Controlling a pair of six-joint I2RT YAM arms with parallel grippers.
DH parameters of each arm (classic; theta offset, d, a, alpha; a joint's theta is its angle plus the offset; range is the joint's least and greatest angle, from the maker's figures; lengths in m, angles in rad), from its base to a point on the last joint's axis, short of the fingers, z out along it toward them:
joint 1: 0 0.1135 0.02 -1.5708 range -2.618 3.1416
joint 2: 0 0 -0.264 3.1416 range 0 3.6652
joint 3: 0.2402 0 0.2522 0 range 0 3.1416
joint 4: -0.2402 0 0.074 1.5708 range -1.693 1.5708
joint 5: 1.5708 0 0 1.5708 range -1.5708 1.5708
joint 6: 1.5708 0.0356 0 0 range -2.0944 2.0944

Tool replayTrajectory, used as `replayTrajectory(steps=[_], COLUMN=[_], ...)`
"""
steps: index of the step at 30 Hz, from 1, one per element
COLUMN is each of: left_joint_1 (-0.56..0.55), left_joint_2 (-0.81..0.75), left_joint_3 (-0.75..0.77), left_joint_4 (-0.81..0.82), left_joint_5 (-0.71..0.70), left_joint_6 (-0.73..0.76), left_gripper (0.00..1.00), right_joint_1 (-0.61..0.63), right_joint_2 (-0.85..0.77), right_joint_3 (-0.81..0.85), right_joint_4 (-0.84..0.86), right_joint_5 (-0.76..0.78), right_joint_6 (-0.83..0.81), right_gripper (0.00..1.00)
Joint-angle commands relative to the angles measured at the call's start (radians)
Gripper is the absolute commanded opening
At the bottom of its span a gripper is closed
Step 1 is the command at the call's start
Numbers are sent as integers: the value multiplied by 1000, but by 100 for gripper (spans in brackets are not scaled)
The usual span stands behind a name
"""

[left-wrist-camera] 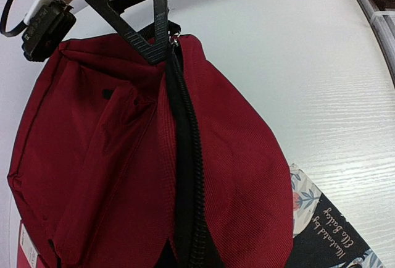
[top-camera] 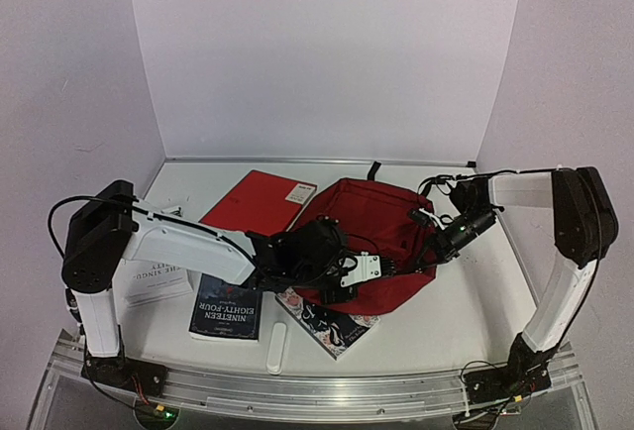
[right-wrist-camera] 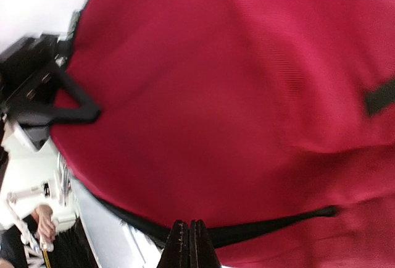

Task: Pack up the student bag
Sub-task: Unzip the student bag at the center of the board.

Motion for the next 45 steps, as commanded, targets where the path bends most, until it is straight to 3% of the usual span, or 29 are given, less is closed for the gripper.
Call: replayTrajectory(steps=[1,12,22,23,25,26,30,33,39,45], left_joint_1=[-11,-20,-18,-17,-16,-16,-15,-14,-6,50], left_joint_2=[-102,-194,-145,-126,-98,-84,-54,-86,-243,-429], left_joint_3=[-46,-125,-152,-145,-128,-120,-92,-93,-166,-340], left_joint_4=[14,24,93,102,119,130,167,187,149,120], left_joint_5=[-35,-75,-106,-107,-107,-111,-135,-145,-134,-151], left_joint_6=[-2,36,115,123,129,130,122,84,-99,-367], left_gripper=[0,0,0,0,1,5,46,59,77,82], right_joint_1=[-21,-94,-169,-169,-167,-163,-116,-50,126,321], right_joint_2=[50,155,66,53,11,-14,-121,-196,-273,-271], right_joint_3=[19,74,88,78,49,36,7,1,19,61], right_joint_4=[126,239,236,229,202,190,164,160,159,173], right_joint_5=[136,336,352,327,259,233,203,217,251,279], right_joint_6=[115,136,101,90,60,48,14,5,40,92], right_gripper=[0,0,0,6,30,41,66,78,84,83])
